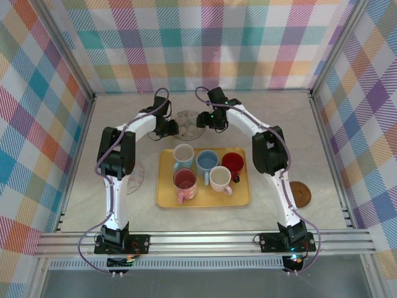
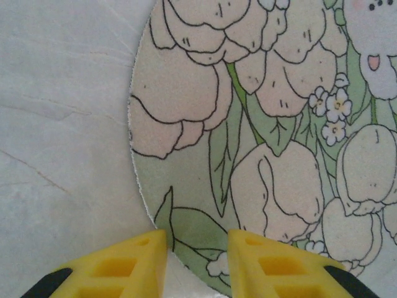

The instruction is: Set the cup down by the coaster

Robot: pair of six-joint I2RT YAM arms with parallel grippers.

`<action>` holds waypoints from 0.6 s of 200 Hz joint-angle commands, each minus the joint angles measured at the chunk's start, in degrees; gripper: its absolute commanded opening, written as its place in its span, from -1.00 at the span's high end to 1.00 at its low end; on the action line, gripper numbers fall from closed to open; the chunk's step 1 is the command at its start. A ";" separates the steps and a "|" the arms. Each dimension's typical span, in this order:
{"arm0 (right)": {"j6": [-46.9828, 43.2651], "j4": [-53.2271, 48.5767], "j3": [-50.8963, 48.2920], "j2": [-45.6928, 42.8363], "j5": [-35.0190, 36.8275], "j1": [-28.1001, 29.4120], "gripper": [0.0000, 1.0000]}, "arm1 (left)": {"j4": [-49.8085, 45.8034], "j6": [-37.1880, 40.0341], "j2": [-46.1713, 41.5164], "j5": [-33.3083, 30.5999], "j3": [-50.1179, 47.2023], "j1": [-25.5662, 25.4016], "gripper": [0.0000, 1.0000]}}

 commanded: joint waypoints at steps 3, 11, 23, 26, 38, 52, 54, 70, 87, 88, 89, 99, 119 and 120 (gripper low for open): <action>1.35 -3.45 3.58 2.43 1.68 0.56 -0.29 | -2.87 1.16 3.18 0.11 2.49 -0.27 0.36; 1.35 -3.68 3.99 2.98 1.48 0.64 -0.29 | -3.41 1.25 3.96 0.73 3.14 -0.27 0.35; 1.40 -4.84 5.38 4.04 1.85 0.82 -0.29 | -4.20 1.25 4.94 0.99 3.89 -0.27 0.34; 1.44 -5.18 5.69 4.39 2.04 0.81 -0.29 | -4.38 1.25 5.07 1.00 4.00 -0.28 0.34; 1.63 -6.28 6.95 5.58 2.54 0.93 -0.30 | -4.78 1.42 5.60 0.99 4.23 -0.27 0.34; 1.82 -6.31 7.46 6.52 1.67 1.08 -0.34 | -4.96 1.42 6.07 1.00 4.16 -0.27 0.33; 1.72 -6.20 7.56 6.60 1.50 1.10 -0.35 | -5.03 1.49 6.07 1.00 4.21 -0.27 0.33; 1.07 -5.99 8.30 7.52 0.66 1.56 -0.36 | -5.32 1.43 6.43 0.99 4.15 -0.27 0.33; 0.92 -6.08 9.63 8.71 -1.20 2.11 -0.36 | -5.49 1.42 6.36 1.48 4.07 -0.27 0.33; 0.92 -6.08 9.67 8.72 -1.31 2.13 -0.36 | -5.49 1.42 6.33 1.50 4.02 -0.27 0.33; 0.92 -6.08 9.73 8.82 -1.37 2.14 -0.36 | -5.49 1.42 6.32 1.56 4.04 -0.27 0.33; 1.08 -5.99 10.26 9.39 -2.19 2.43 -0.36 | -5.49 1.43 6.31 1.79 3.90 -0.30 0.32; 1.64 -5.57 10.59 10.12 -3.17 2.86 -0.34 | -5.66 1.52 6.37 2.29 3.88 -0.40 0.31; 1.67 -5.56 10.59 10.14 -3.22 2.90 -0.34 | -5.71 1.56 6.38 2.30 3.88 -0.38 0.31</action>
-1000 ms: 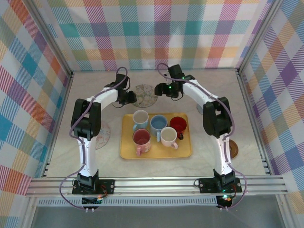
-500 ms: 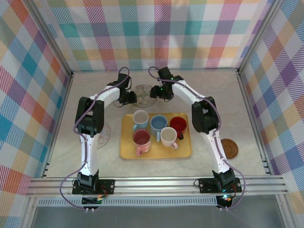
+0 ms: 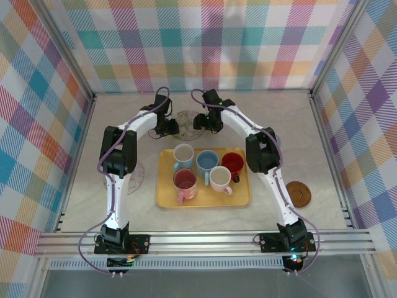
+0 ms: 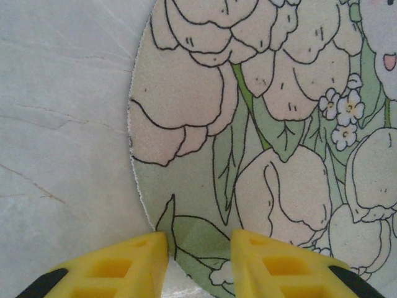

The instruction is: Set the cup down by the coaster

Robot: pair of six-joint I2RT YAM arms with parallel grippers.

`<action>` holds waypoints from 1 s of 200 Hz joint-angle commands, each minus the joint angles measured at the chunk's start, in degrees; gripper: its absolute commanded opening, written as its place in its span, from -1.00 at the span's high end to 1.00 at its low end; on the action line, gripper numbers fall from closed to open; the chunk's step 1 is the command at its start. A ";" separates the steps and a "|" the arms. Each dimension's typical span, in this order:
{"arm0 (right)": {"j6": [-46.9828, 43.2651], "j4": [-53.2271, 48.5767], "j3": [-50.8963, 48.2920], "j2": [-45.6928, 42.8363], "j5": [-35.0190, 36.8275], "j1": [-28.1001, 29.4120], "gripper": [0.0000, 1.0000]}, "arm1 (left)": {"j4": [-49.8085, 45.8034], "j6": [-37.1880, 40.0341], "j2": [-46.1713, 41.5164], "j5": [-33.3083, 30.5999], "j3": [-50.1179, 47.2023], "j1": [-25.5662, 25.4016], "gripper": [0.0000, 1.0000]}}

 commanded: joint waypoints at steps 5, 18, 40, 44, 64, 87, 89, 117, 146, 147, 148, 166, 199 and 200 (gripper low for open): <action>0.98 -1.22 1.34 2.72 -3.24 1.57 -0.33 | -1.33 0.94 3.86 1.96 -0.51 -0.38 0.31; 1.59 -1.03 1.34 2.95 -3.63 1.55 -0.31 | -1.47 1.03 3.93 2.37 -0.69 -0.38 0.31; 2.14 -0.55 1.46 3.46 -4.99 1.55 -0.22 | -1.42 1.12 4.05 3.19 -1.03 -0.46 0.30; 2.26 -0.45 1.44 3.53 -5.31 1.55 -0.21 | -1.43 1.12 4.14 3.26 -1.04 -0.46 0.30; 3.17 -0.25 1.43 3.65 -5.36 1.55 -0.10 | -1.86 1.03 3.87 2.98 -1.13 -0.68 0.30; 3.99 0.69 1.43 3.53 -5.72 1.55 0.07 | -1.52 1.34 2.83 2.84 -1.87 -1.34 0.28; 4.07 0.83 1.43 3.55 -5.89 1.55 0.09 | -1.52 1.37 2.80 2.91 -1.91 -1.41 0.28; 6.01 2.60 1.43 4.16 -7.79 1.55 0.23 | -2.30 1.65 2.82 3.87 -1.57 -2.08 0.28; 6.79 3.79 1.43 4.50 -9.81 1.55 0.43 | -2.53 1.65 3.14 4.07 -1.68 -2.75 0.28; 6.75 3.84 1.43 4.50 -9.87 1.55 0.44 | -2.55 1.65 3.14 4.07 -1.67 -2.79 0.28; 6.77 3.87 1.43 4.50 -9.90 1.55 0.45 | -2.56 1.65 3.14 4.07 -1.66 -2.81 0.28; 6.65 4.15 1.34 4.07 -9.69 1.55 0.60 | -2.62 1.65 3.31 4.12 -1.66 -2.92 0.28; 6.24 4.59 1.26 2.70 -7.99 1.29 0.91 | -3.51 1.91 2.47 4.12 -1.48 -2.92 0.23; 6.21 4.60 1.25 2.59 -7.95 1.29 0.91 | -3.53 1.91 2.45 4.18 -1.48 -2.92 0.22</action>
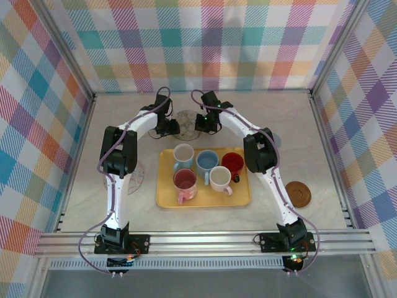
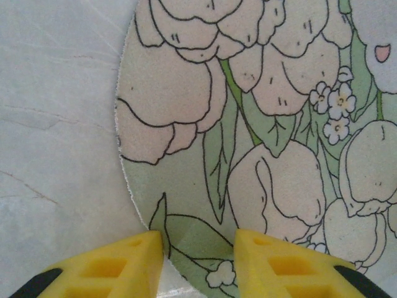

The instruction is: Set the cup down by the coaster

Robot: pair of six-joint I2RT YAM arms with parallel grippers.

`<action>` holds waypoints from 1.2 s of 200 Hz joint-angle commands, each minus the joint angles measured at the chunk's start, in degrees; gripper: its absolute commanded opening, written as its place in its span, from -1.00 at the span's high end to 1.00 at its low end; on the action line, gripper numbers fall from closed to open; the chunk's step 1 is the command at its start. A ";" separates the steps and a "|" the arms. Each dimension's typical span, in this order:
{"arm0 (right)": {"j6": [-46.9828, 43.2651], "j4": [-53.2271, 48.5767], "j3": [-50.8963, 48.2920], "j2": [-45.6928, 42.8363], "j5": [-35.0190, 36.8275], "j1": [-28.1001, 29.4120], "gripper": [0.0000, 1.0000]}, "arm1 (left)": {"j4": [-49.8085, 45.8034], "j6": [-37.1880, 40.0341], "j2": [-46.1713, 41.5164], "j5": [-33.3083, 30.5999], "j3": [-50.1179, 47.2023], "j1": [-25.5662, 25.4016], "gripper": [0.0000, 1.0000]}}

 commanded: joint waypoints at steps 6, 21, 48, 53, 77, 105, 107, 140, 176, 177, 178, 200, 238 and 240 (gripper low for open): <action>-0.01 1.14 0.61 0.14 -1.59 0.94 0.96 | -3.60 0.84 2.13 3.85 -1.40 -2.57 0.20; -0.48 1.10 0.30 -0.91 -0.61 0.59 1.00 | -3.76 0.67 1.11 4.35 -1.39 -2.88 0.17; -0.92 1.03 -0.02 -2.36 0.03 -0.46 1.00 | -3.85 1.02 -1.15 4.22 -1.24 -3.71 0.09; -1.30 0.69 -0.02 -2.65 0.29 -0.62 1.00 | -3.96 1.02 -1.47 4.25 -1.09 -3.85 0.09; -2.98 -0.94 -0.59 -4.19 2.72 -1.70 1.00 | -4.68 1.10 -2.70 4.78 0.16 -4.41 0.07; -3.44 -0.79 -3.23 -6.56 3.88 -3.32 1.00 | -4.95 1.11 -4.23 4.65 1.36 -4.93 -0.01; -3.44 -0.79 -3.46 -6.71 3.96 -3.44 1.00 | -4.95 1.11 -4.42 4.65 1.45 -4.94 -0.02; -3.99 -0.86 -5.69 -8.44 4.41 -5.27 1.00 | -5.13 0.93 -5.88 4.32 2.50 -5.12 -0.11; -4.73 -1.05 -8.58 -10.15 5.80 -6.71 1.00 | -5.47 0.24 -6.81 4.48 2.90 -5.30 -0.15; -4.70 -1.05 -8.65 -10.22 5.83 -6.72 1.00 | -5.47 0.19 -6.85 4.52 2.91 -5.30 -0.15; -4.77 -1.10 -8.73 -10.26 5.89 -6.77 1.00 | -5.52 0.16 -6.87 4.58 2.96 -5.30 -0.15; -5.19 -1.23 -10.66 -11.25 6.82 -7.50 1.00 | -6.00 0.05 -7.16 4.70 3.45 -5.61 -0.20; -5.38 -0.64 -14.06 -12.58 7.02 -8.57 1.00 | -6.30 -0.11 -8.24 4.38 3.69 -5.91 -0.31; -5.44 -0.60 -14.19 -12.65 6.94 -8.62 1.00 | -6.34 -0.12 -8.34 4.38 3.77 -5.91 -0.31</action>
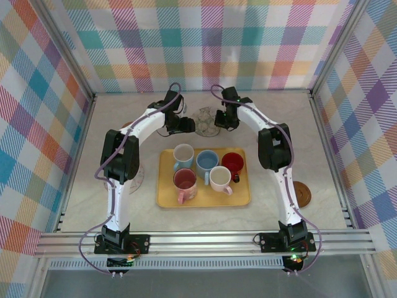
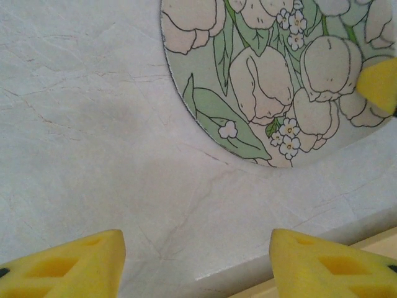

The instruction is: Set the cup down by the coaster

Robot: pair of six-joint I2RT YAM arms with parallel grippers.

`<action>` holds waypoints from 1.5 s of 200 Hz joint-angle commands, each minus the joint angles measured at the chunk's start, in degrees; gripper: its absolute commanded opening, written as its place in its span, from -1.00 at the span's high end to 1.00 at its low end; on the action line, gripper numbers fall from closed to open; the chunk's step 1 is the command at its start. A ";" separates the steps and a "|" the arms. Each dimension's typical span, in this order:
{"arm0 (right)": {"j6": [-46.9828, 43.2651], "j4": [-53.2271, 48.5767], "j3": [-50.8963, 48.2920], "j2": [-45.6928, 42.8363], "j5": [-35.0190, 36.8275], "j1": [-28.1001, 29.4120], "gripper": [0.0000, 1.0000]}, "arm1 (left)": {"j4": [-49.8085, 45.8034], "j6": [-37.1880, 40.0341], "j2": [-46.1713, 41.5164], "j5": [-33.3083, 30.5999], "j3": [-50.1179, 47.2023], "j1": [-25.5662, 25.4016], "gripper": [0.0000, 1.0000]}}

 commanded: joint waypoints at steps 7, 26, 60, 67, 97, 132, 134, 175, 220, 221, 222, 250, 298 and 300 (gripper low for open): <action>-1.02 0.01 -2.36 -4.15 0.43 -0.72 1.00 | -2.44 -0.83 -2.82 0.49 1.83 -0.25 -0.32; -1.17 -0.32 -2.71 -4.15 0.31 -1.00 1.00 | -2.85 -0.74 -3.01 0.25 2.02 -0.27 -0.36; -1.28 -0.19 -3.03 -4.33 -0.83 -1.26 1.00 | -3.34 -0.65 -3.31 -0.05 2.11 -0.34 -0.46; -1.22 -0.15 -3.00 -4.24 -1.32 -1.26 0.98 | -3.47 -0.56 -3.51 -0.19 2.11 -0.34 -0.47; -1.03 -0.59 -3.08 -4.15 -1.49 -1.26 0.63 | -4.08 -0.13 -4.31 -0.23 2.11 -0.43 -0.51; -1.24 -0.90 -3.14 -4.67 -1.58 -1.27 0.60 | -5.25 0.57 -5.48 -0.89 2.29 -0.54 -0.52; -1.24 -0.87 -3.04 -4.68 -1.56 -1.26 0.60 | -5.32 0.58 -5.61 -0.92 2.24 -0.52 -0.52; -0.94 -0.73 -2.98 -4.41 -2.62 -1.35 0.65 | -6.11 0.98 -6.93 -1.54 1.89 -0.65 -0.53; 1.07 -0.72 -3.20 -4.30 -5.25 -1.46 1.00 | -6.77 1.53 -7.20 -2.05 1.85 -0.69 -0.53; 1.06 -0.75 -3.22 -4.31 -5.28 -1.49 1.00 | -6.77 1.54 -7.23 -2.02 1.85 -0.69 -0.53; 1.14 -0.76 -3.23 -4.32 -5.30 -1.46 1.00 | -6.81 1.50 -7.25 -1.96 1.85 -0.69 -0.54; 1.86 -1.12 -3.45 -4.71 -6.40 -1.44 1.00 | -7.33 2.33 -6.94 -1.93 2.17 -0.69 -0.54; 5.73 -0.25 -6.02 -5.73 -8.71 -1.63 1.00 | -7.87 2.86 -6.87 -2.25 2.53 -0.69 -0.54; 5.89 -0.24 -6.05 -5.73 -8.73 -1.62 1.00 | -7.90 2.93 -6.86 -2.25 2.55 -0.69 -0.54</action>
